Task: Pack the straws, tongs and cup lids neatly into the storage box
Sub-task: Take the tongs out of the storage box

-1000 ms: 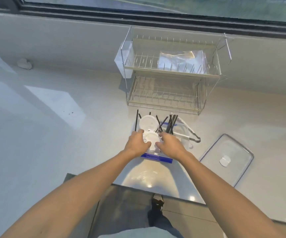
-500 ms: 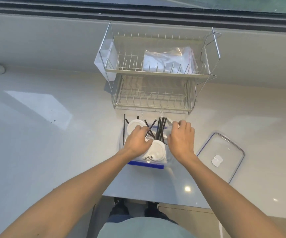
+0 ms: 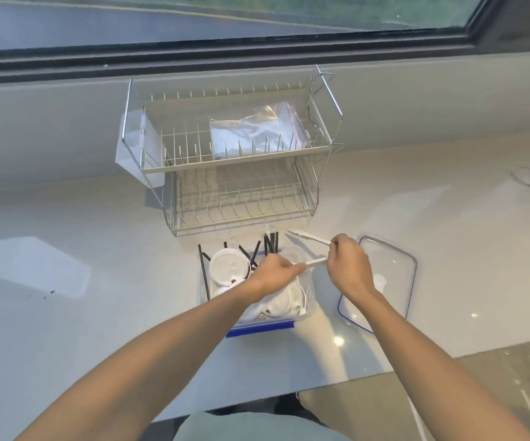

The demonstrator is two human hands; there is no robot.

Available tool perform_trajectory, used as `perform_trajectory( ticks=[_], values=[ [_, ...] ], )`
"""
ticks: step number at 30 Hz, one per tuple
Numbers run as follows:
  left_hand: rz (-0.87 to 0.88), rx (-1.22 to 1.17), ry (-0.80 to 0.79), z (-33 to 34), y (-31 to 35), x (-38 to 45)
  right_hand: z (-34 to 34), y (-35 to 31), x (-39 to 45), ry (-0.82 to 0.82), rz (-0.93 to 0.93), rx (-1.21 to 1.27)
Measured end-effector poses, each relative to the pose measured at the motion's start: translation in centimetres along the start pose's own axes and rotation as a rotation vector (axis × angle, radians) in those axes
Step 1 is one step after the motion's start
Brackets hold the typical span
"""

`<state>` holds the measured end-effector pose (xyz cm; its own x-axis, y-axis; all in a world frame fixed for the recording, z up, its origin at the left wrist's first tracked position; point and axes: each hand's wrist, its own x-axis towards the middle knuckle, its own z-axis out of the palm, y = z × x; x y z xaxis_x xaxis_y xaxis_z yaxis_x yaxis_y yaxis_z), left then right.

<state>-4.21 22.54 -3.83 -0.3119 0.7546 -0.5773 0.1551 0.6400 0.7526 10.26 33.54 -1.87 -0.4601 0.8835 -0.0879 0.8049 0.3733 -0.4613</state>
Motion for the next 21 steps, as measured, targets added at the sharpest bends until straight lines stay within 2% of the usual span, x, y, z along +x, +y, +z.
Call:
perform_trajectory(
  ticks=[5, 10, 14, 17, 19, 21],
  values=[
    [-0.161, -0.444, -0.117, 0.2, 2.3, 0.0, -3.2, -1.9, -0.2, 0.162, -0.145, 0.052],
    [-0.223, -0.916, -0.065, -1.5, 4.9, -0.4, -4.4, -4.7, -0.8, 0.206, -0.245, 0.240],
    [-0.176, -1.021, 0.121, -4.5, 4.2, -1.7, -2.9, -7.1, -1.1, 0.140, -0.268, 0.301],
    [-0.134, -0.993, 0.361, -7.6, 2.1, -3.3, -0.9, -9.7, -1.7, 0.050, -0.264, 0.334],
    [-0.114, -0.938, 0.553, -9.9, 0.1, -4.5, 1.2, -12.0, -2.7, -0.063, -0.279, 0.342],
    [-0.096, -0.933, 0.672, -12.0, -2.4, -6.0, 3.8, -14.6, -4.0, -0.217, -0.279, 0.369]
  ],
)
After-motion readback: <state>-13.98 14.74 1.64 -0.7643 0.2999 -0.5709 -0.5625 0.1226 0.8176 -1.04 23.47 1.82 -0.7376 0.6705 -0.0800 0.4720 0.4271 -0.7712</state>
